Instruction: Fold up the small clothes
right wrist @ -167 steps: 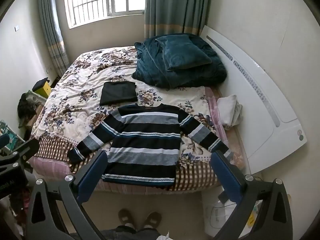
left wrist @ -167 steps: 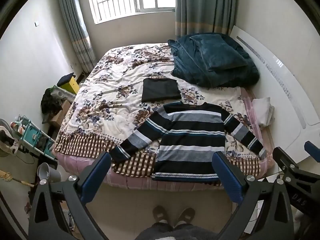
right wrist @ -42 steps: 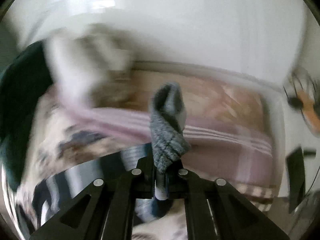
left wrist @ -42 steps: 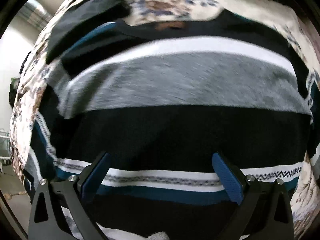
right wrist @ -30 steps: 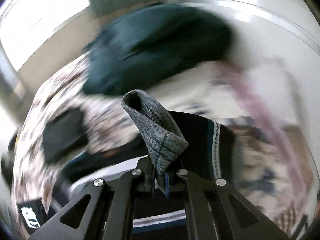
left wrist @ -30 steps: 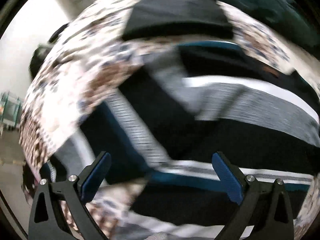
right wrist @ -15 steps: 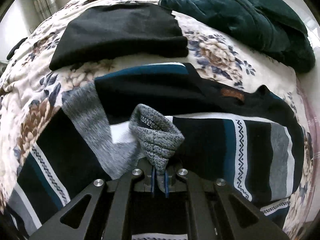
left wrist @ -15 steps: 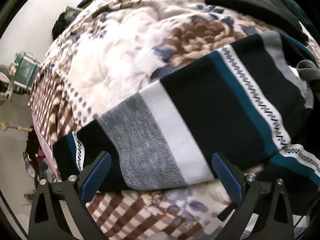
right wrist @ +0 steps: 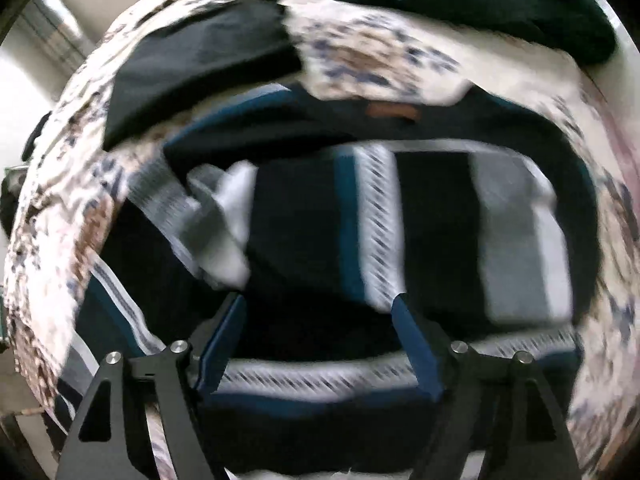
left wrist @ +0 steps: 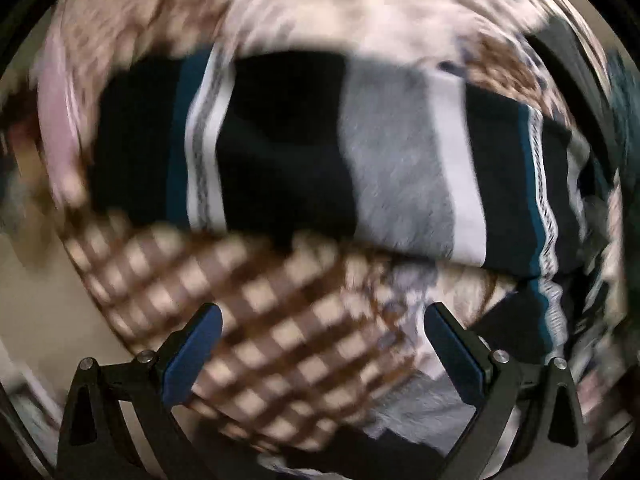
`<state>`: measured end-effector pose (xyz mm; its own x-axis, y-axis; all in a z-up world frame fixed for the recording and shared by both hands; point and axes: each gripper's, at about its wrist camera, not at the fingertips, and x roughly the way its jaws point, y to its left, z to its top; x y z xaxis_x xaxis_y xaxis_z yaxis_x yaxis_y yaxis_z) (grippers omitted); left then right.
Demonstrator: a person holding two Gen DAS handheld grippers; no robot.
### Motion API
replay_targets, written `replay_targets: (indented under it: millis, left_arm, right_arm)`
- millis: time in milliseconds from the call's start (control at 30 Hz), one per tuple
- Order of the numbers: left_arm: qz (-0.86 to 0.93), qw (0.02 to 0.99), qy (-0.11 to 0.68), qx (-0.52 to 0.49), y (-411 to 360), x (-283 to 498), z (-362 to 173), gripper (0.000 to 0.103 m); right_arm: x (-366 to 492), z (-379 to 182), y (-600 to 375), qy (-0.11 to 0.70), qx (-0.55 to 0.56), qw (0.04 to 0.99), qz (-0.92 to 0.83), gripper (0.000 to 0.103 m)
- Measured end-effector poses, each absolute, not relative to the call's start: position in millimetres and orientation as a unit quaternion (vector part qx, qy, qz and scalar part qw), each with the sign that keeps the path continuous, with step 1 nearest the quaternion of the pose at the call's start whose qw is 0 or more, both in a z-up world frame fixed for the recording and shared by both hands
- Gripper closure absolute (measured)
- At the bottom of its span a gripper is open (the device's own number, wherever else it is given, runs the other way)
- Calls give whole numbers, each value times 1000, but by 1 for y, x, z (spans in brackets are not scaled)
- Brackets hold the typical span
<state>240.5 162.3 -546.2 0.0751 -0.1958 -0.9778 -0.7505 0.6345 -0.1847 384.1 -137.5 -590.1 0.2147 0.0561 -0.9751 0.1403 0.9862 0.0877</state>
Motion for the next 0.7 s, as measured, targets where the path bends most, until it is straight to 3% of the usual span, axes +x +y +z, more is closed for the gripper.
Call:
replay_targets:
  millis: [167,267,333,400,500,700]
  left_arm:
    - [282,592,548,-520,203,216,-571,11]
    - [337,595,477,-552,234,211,-570,15]
    - [374,591,444,-560,256,208,-572,23]
    - [412,578,417,-568,272,200,-574,54]
    - [440,564,390,-580,284,193,-571,86]
    - [433,658,414,-456,264,230,-511,92]
  right_arm:
    - [352,-597,-167,650,70,755,-55,26]
    - [340,-600,-178,654,73,750,-62,26]
    - [337,-603,-179,655,76,749,-66,26]
    - [337,-606,-180,654,80,749,-67,26]
    - [341,-605,-184,649,75,753,-79,26]
    - [362,-597,-193,631,23,766,-124,26]
